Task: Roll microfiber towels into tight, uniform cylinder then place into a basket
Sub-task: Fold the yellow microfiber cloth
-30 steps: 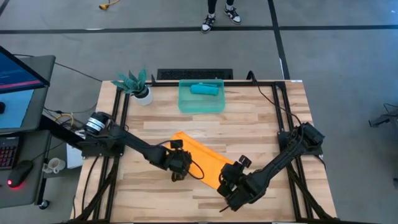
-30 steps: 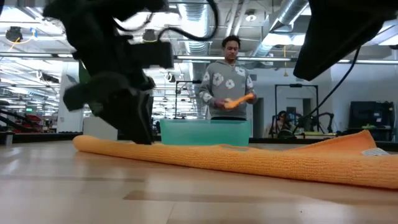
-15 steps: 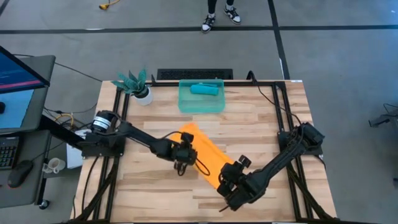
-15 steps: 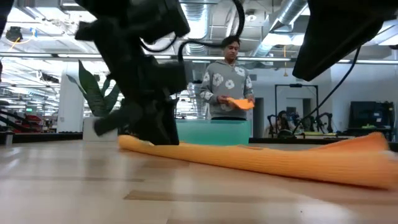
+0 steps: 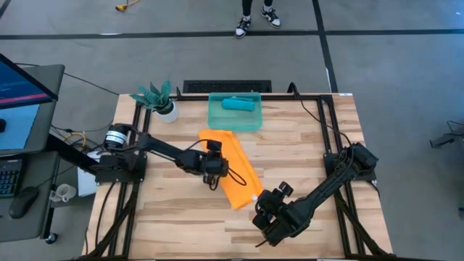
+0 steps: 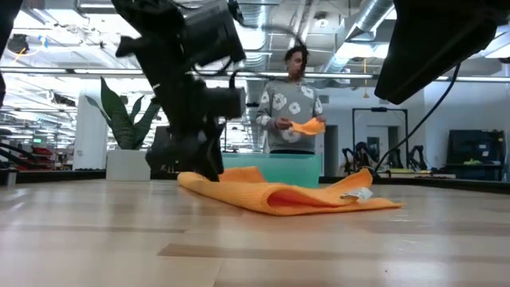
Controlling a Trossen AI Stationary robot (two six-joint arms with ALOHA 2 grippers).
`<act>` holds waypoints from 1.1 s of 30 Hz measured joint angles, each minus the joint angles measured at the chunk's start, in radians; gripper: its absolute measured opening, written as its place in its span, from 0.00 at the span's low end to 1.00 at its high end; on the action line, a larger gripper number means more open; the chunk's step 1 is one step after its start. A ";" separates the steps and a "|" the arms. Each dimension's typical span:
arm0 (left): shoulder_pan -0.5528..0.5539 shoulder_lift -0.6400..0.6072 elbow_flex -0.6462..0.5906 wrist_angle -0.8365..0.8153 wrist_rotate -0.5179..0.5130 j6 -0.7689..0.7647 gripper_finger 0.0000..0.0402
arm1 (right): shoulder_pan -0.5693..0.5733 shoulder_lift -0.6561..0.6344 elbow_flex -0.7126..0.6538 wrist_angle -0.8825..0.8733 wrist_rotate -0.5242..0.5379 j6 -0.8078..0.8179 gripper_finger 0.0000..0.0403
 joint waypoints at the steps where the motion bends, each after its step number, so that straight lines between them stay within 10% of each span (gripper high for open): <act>1: -0.008 -0.009 0.000 0.012 0.024 -0.017 0.27 | 0.000 0.000 0.000 0.000 0.000 0.000 0.54; 8: -0.099 -0.002 0.003 0.260 0.241 -0.228 0.27 | -0.002 0.000 -0.003 0.002 0.003 -0.005 0.54; 16: -0.219 0.115 0.003 0.482 0.197 -0.312 0.27 | -0.002 0.000 -0.040 0.019 0.003 -0.006 0.54; 33: -0.413 0.100 0.010 0.222 0.485 -0.289 0.27 | -0.093 0.000 -0.041 0.181 0.032 -0.195 0.54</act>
